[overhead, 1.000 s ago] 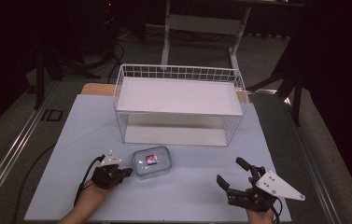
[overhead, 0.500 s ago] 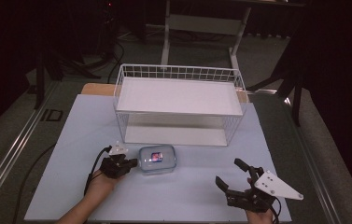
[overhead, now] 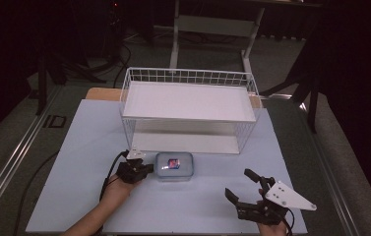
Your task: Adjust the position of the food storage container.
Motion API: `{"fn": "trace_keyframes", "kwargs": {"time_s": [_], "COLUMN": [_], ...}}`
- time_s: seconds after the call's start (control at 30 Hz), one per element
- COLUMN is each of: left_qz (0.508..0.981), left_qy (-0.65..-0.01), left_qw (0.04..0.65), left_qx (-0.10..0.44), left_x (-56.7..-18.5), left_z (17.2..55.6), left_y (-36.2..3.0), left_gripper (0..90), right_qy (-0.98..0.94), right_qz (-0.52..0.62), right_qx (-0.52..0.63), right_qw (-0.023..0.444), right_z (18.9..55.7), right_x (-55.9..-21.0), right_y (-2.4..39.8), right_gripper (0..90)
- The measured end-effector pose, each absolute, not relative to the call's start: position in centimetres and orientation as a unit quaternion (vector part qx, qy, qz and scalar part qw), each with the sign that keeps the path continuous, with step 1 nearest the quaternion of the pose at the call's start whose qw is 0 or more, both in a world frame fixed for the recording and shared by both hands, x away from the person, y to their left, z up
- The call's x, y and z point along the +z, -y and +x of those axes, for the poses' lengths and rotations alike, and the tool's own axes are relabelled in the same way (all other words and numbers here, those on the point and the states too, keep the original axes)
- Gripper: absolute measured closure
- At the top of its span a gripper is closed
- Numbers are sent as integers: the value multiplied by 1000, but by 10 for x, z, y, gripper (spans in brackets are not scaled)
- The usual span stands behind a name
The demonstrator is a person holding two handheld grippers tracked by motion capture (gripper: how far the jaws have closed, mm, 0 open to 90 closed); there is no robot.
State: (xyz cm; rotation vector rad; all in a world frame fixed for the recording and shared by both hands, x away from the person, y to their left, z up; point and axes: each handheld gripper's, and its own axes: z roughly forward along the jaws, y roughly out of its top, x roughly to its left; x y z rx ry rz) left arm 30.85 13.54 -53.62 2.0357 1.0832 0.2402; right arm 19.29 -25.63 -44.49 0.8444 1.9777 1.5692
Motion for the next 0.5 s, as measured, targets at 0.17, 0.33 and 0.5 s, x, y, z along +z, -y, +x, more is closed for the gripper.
{"fn": "trace_keyframes", "kwargs": {"time_s": [0.17, 0.33, 0.5], "left_qz": [804, 809, 812], "left_qy": [-427, -423, -414], "left_qw": [404, 400, 404], "left_qx": [93, 87, 77], "left_x": [-532, -534, -534], "left_z": [310, 313, 313], "left_y": [-138, -128, -113], "left_gripper": [900, 900, 900], "right_qy": [-722, -720, -718], "right_qz": [309, 310, 314], "right_qx": [572, 575, 575], "right_qw": [237, 234, 234], "right_z": [193, 193, 193], "right_x": [-445, -446, -446], "right_y": [256, 256, 257], "right_gripper": [141, 142, 141]}}
